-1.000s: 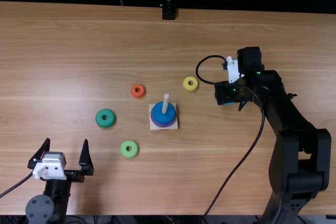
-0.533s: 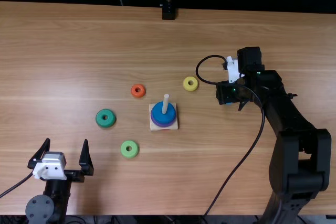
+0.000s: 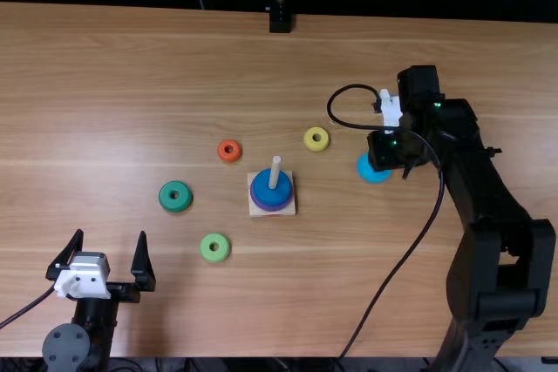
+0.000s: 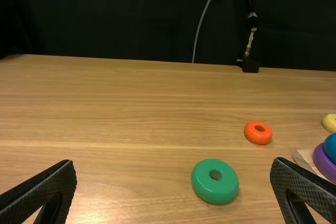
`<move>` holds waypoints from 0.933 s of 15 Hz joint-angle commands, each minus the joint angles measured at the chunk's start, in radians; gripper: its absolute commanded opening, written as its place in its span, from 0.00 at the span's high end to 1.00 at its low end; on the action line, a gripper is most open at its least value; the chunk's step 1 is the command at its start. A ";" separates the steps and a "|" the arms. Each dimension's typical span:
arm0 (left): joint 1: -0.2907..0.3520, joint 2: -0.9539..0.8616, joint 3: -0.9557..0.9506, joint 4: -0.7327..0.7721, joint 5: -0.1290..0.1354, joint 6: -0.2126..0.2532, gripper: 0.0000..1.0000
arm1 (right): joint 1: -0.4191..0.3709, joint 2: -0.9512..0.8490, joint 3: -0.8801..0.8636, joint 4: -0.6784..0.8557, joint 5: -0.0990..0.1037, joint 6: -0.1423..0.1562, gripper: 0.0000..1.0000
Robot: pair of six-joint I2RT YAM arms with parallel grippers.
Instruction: Build the Hanoi tower: stack the rings onto the peg from bottom to top in this color order: purple, dark blue, light blue, dark green, light green, yellow, orange.
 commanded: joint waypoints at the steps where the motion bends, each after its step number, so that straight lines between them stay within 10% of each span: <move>1: -0.005 -0.015 -0.010 -0.027 -0.012 0.005 0.00 | 0.046 0.001 0.039 -0.026 0.002 0.004 1.00; 3: -0.005 -0.015 -0.010 -0.027 -0.012 0.005 0.00 | 0.070 0.001 0.041 -0.030 0.004 0.004 0.82; 5: -0.005 -0.015 -0.010 -0.027 -0.012 0.005 0.00 | 0.067 0.001 0.029 -0.030 0.009 0.000 0.16; 6: -0.005 -0.015 -0.010 -0.027 -0.012 0.005 0.00 | 0.067 0.001 0.027 -0.030 0.009 -0.004 0.00; 14: -0.005 -0.015 -0.010 -0.027 -0.012 0.005 0.00 | 0.058 0.007 0.029 -0.012 0.009 -0.007 0.00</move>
